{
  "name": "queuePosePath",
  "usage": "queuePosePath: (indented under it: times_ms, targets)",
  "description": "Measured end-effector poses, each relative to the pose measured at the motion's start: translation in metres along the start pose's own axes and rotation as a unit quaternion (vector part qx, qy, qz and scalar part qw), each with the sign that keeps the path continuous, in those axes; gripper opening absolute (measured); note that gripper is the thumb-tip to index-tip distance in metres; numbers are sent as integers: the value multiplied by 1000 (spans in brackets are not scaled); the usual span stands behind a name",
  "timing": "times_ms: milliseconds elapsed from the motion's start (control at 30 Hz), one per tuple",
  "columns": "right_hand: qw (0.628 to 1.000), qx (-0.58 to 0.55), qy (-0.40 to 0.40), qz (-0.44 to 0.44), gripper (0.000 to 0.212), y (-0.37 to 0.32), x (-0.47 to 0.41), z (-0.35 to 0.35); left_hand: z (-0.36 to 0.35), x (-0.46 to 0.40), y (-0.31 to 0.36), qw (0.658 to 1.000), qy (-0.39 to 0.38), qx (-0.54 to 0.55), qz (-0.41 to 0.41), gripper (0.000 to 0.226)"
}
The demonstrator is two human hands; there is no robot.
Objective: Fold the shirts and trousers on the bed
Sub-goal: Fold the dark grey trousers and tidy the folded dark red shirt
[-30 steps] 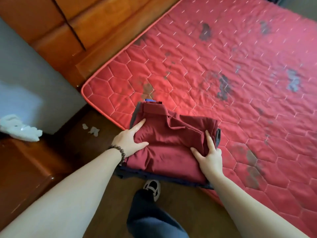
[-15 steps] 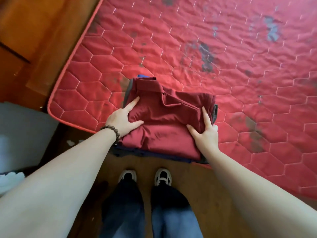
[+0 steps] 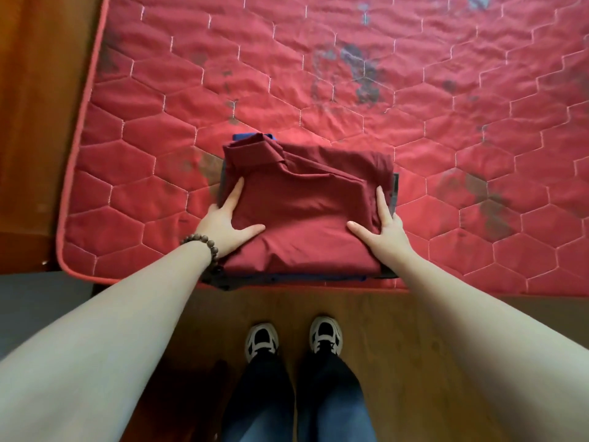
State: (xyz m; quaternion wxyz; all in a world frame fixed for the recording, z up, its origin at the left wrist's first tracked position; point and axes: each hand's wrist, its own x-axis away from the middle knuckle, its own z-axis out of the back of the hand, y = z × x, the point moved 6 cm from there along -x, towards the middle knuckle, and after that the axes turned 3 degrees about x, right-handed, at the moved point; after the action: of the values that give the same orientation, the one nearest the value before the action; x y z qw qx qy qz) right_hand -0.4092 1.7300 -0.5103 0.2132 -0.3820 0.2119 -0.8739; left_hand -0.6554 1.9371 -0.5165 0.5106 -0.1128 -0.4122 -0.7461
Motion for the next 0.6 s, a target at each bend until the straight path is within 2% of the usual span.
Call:
queuePosePath:
  times_ms: [200,267,300,333,400,433,467,533,600]
  targets:
    - [1000,8,17,3,90,-7,9,6,1,2,1,1000,12,26,-10,91]
    - [995,94,10,-32,88,-7,9,7,-1,3,0,1000,-3,20,12,84]
    - [985,164,26,-54,85,-8,9,11,1,3,1,1000,16,-4,18,79]
    - [969,230,66,-59,81,-15,12,16,5,7,6,997,67,-44,9,73]
    - [934,298,196,23,73,-47,24,22,19,23,31,967,222,-97,-77,60]
    - [913,308,248,98,68,-67,32,18,21,33,47,943,276,-113,-150,55]
    - [893,315,271,171,64,-86,40,7,17,40,63,920,296,-133,-222,52]
    - [864,347,242,273,62,-111,45,-28,-5,40,86,896,250,-204,-304,56]
    - [856,377,185,301,63,-118,38,-56,-22,26,95,894,188,-277,-298,67]
